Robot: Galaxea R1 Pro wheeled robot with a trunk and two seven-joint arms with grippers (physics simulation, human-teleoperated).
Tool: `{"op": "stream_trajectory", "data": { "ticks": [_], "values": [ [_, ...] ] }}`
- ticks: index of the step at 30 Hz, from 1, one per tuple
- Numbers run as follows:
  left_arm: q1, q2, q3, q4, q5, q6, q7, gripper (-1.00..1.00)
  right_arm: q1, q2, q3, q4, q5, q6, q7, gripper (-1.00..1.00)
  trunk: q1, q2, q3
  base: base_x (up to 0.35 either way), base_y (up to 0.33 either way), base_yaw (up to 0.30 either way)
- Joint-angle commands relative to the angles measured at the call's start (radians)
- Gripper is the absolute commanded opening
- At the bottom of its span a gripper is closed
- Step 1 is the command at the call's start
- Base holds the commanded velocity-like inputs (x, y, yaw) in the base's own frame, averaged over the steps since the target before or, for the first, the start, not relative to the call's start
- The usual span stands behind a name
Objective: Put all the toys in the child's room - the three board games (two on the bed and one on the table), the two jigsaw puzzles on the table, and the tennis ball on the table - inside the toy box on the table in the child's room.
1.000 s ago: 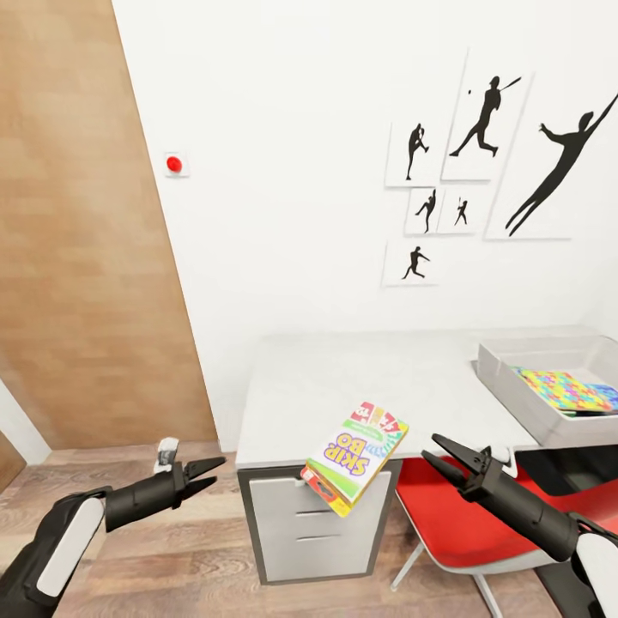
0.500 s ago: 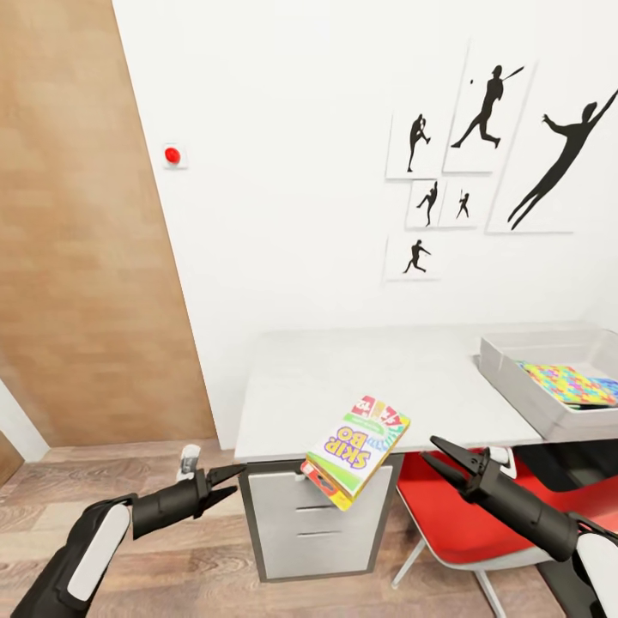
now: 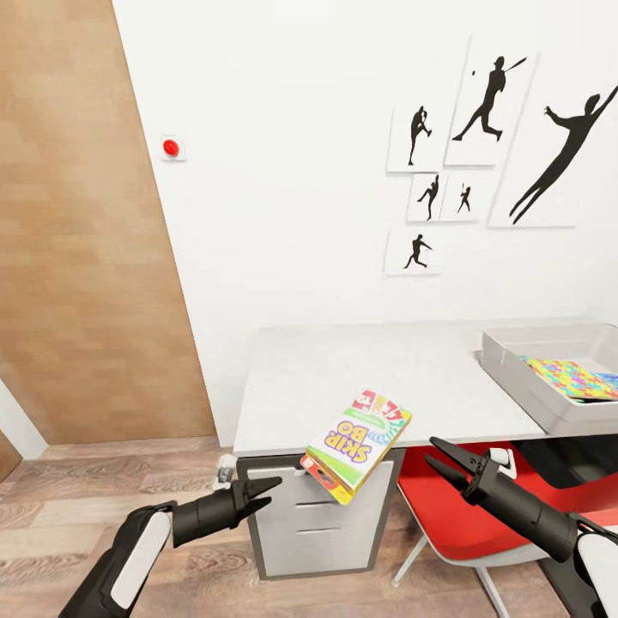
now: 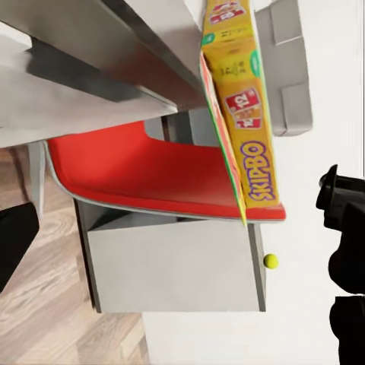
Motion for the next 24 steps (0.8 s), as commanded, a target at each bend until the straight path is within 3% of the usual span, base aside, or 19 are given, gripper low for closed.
{"op": "stream_trajectory", "data": {
  "ticks": [1, 7, 24],
  "values": [
    [-0.001, -0.002, -0.004, 0.001, 0.003, 0.004, 0.000, 1.00, -0.001, 0.000, -0.004, 0.000, 0.005, 0.005, 0.006, 1.00, 0.000, -0.001, -0.001, 0.000, 0.000, 0.000],
    [-0.001, -0.019, -0.036, 0.002, 0.003, 0.004, -0.002, 1.00, -0.001, 0.004, -0.019, 0.000, 0.006, 0.005, 0.003, 1.00, 0.000, -0.001, -0.001, 0.000, 0.000, 0.000],
    [-0.001, -0.019, -0.036, 0.003, 0.003, 0.001, -0.014, 1.00, -0.001, 0.011, -0.020, 0.000, 0.008, 0.005, -0.007, 1.00, 0.000, -0.001, -0.001, 0.001, -0.072, 0.000]
  ]
}}
